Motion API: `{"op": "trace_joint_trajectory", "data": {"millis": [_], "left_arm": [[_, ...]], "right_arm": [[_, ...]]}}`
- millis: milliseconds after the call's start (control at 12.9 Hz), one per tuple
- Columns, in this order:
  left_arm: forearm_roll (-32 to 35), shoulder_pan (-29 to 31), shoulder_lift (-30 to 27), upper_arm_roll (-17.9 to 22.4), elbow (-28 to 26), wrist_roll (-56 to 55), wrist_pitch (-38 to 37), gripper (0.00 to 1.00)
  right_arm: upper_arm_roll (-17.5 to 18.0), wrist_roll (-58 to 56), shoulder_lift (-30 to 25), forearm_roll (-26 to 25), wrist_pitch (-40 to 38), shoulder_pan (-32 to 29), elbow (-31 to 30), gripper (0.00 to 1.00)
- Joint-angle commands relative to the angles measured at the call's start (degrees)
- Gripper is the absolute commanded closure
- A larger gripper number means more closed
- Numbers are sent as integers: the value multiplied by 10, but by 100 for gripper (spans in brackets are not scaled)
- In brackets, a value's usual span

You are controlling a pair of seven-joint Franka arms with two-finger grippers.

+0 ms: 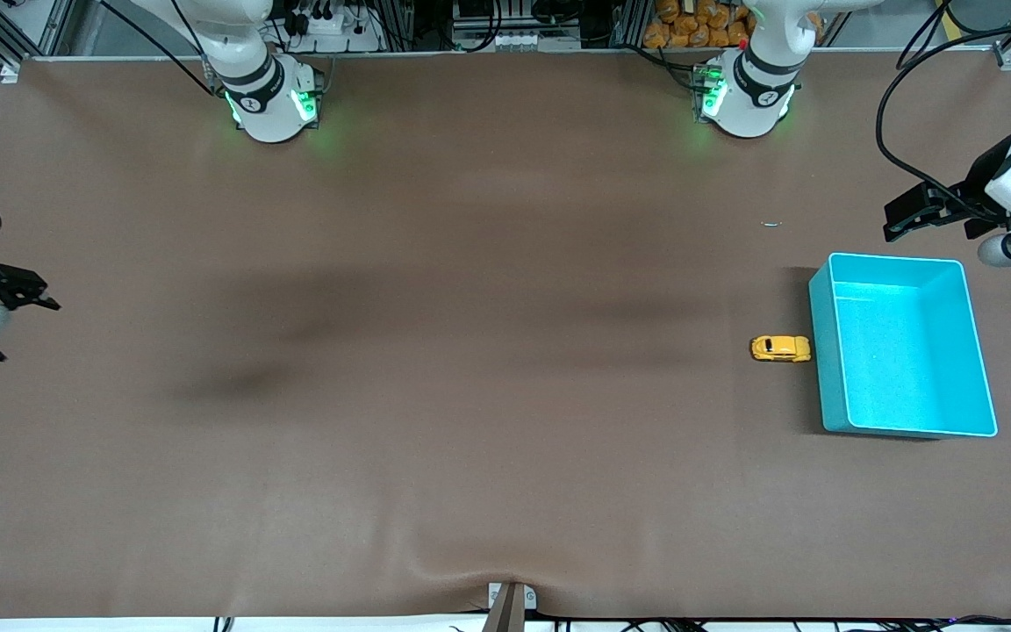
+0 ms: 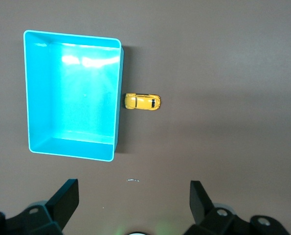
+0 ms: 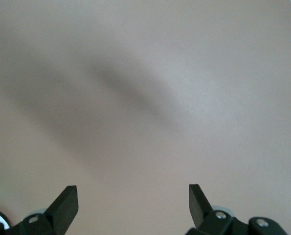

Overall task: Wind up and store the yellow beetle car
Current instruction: 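Release the car so it rolls toward the teal bin, then lower the left gripper to the car beside the teal bin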

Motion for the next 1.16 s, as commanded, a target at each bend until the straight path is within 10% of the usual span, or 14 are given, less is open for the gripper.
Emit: {"op": "trace_joint_trajectory", "data": {"millis": [0, 699, 1087], "left_arm": [[-2, 5, 13, 4, 3, -2, -4, 0], [-4, 68, 167, 7, 5, -3, 66, 0], [-16, 82, 161, 6, -59, -37, 108, 0]], "right_arm": [[3, 127, -12, 18, -22, 1, 26, 0], [39, 401, -94, 17, -66, 20, 25, 0], [37, 432, -154, 17, -70, 21, -42, 0]]}}
